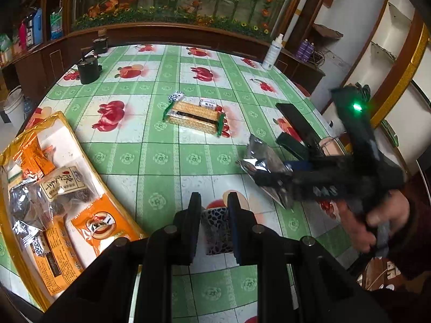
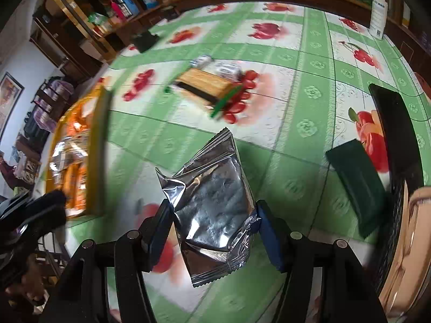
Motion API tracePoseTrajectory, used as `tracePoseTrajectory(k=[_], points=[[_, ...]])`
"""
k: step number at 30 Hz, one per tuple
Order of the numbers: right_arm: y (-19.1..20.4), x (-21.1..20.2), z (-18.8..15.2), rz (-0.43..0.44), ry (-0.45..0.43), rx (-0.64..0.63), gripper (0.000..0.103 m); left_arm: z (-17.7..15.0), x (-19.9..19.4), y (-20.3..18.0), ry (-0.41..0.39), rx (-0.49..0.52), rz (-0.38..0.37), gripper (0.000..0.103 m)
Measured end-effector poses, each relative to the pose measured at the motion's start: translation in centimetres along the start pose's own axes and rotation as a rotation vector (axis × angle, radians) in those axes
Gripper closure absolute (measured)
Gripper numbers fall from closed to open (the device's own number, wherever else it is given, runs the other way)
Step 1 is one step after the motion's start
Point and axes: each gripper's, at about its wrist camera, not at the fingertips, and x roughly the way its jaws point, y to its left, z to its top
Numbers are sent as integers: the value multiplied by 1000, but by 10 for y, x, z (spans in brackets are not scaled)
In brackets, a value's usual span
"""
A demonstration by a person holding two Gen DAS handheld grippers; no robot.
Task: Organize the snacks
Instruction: 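Carry the silver foil bag and striped candy over the tray with both grippers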
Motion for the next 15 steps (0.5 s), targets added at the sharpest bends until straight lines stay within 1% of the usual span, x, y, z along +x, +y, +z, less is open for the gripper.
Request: tracePoseTrajectory(k=[6, 15], points=[[25, -14, -6, 21, -38, -11, 37, 6, -7, 7, -28, -11, 21, 84], [60, -20, -6, 44, -43, -52, 37, 4, -25, 24, -66, -43, 53, 84]])
